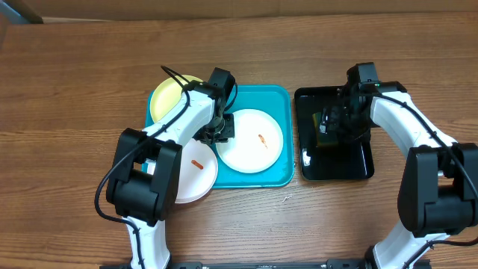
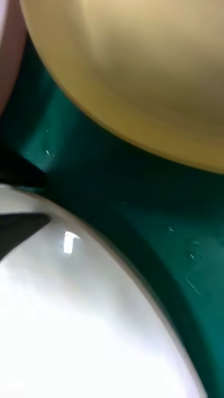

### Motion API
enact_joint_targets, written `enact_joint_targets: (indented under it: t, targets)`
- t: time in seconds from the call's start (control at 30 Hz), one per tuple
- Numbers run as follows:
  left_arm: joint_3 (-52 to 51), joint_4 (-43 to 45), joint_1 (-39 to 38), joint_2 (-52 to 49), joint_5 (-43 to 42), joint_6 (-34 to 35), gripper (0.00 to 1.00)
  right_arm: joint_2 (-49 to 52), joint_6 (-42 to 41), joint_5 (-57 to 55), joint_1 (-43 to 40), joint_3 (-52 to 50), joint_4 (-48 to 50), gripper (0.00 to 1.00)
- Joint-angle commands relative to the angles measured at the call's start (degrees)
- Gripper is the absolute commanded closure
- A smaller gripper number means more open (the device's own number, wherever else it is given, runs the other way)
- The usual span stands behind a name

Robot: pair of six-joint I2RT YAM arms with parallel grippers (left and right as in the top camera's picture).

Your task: Clean dirty plates on tray and stack at the side

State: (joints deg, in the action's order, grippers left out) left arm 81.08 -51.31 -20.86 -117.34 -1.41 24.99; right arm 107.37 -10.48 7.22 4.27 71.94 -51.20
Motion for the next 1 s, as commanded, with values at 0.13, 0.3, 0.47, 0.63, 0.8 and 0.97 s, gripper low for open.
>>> enact_joint_targets:
  t: [0.13,0.3,0.47,0.63,0.8,0.97]
  targets:
    - [0.4,1.3,0.7,-0.6,0.4,0.3,0.96,-0.6,-0.3,-0.1,0.3,-0.1,-0.2,0.21]
    - [0.4,2.5,0.7,-0.6,0.4,0.3,0.88,-0.6,-0.7,1.4,0.6,-1.7,0.4,0.20]
    - [0.4,3.1,0.7,-0.6,-0.1,0.3,0.83,-0.6,-0.7,1.4,0.7,-3.4,4.0,0.22]
    - [0.4,2.7,0.7,-0.6,-0.1,0.3,0.74,-0.6,-0.8,1.9,1.7,-3.4,3.1,0.41]
    - [0.4,2.7,0.7,-0.6,-0.1,0.3,0.71,-0.6,-1.6,1.1,3.8,-3.4,1.4,0.39]
    - [0.4,2.2,0.7,-0.6,-0.1,0.3,0.70,-0.6,-1.8,-2.7,4.2,-3.4,1.6,0.37]
